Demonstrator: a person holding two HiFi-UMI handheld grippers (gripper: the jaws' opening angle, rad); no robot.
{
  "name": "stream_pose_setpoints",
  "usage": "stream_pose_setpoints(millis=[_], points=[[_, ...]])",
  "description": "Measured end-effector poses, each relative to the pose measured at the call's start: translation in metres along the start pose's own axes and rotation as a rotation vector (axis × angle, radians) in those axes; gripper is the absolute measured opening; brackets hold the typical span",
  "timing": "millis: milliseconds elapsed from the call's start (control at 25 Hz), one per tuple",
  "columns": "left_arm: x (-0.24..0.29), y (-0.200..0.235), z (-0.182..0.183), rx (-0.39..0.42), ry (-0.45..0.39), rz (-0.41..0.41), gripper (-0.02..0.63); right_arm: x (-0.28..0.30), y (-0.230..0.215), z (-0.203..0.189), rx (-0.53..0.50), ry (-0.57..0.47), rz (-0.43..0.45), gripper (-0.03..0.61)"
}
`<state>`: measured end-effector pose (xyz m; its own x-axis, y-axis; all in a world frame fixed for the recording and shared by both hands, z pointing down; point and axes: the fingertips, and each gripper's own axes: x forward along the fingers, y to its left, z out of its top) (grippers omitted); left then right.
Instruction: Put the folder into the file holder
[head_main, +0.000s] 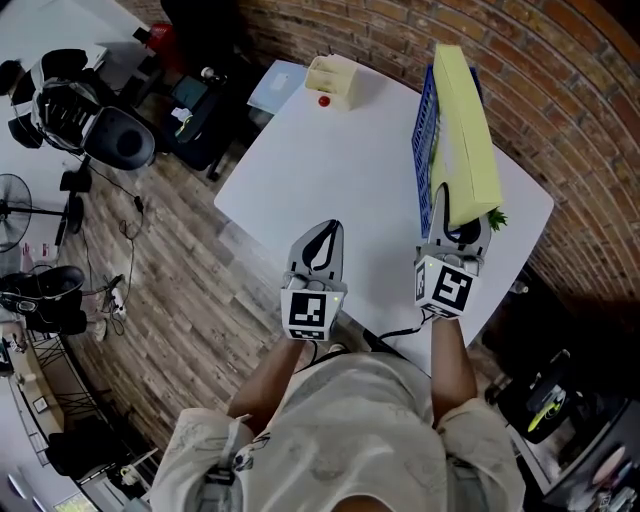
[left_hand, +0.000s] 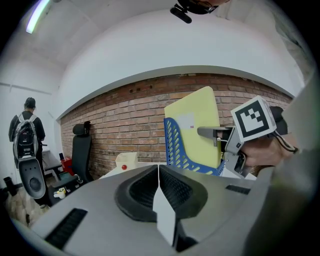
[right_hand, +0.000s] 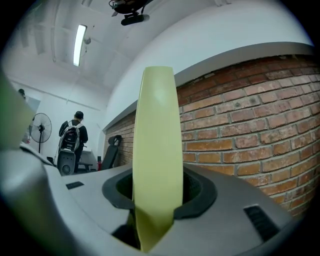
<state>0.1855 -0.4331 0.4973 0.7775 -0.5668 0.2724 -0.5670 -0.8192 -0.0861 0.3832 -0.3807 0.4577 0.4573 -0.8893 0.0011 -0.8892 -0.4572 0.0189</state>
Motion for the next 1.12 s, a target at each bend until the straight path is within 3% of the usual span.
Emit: stream_pose_setpoints(millis=[440,880,1120], points=[[0.001,-0.006,0.001,0.002,-0.003,-0.021,0.02,-0.003,0.002,-0.041,-0.042,0.148,0.003,0.176],[0.0,-0.01,0.006,0.006,-0.013,-0.028,0.02,-0.003,0.01,-0.038,-0.06,0.13,0.004,0.184],[-0.004,-0.008,0.009,0.006,-0.024,-0.022,0.02,-0.002,0.008,-0.038,-0.073,0.139,-0.02,0.233]])
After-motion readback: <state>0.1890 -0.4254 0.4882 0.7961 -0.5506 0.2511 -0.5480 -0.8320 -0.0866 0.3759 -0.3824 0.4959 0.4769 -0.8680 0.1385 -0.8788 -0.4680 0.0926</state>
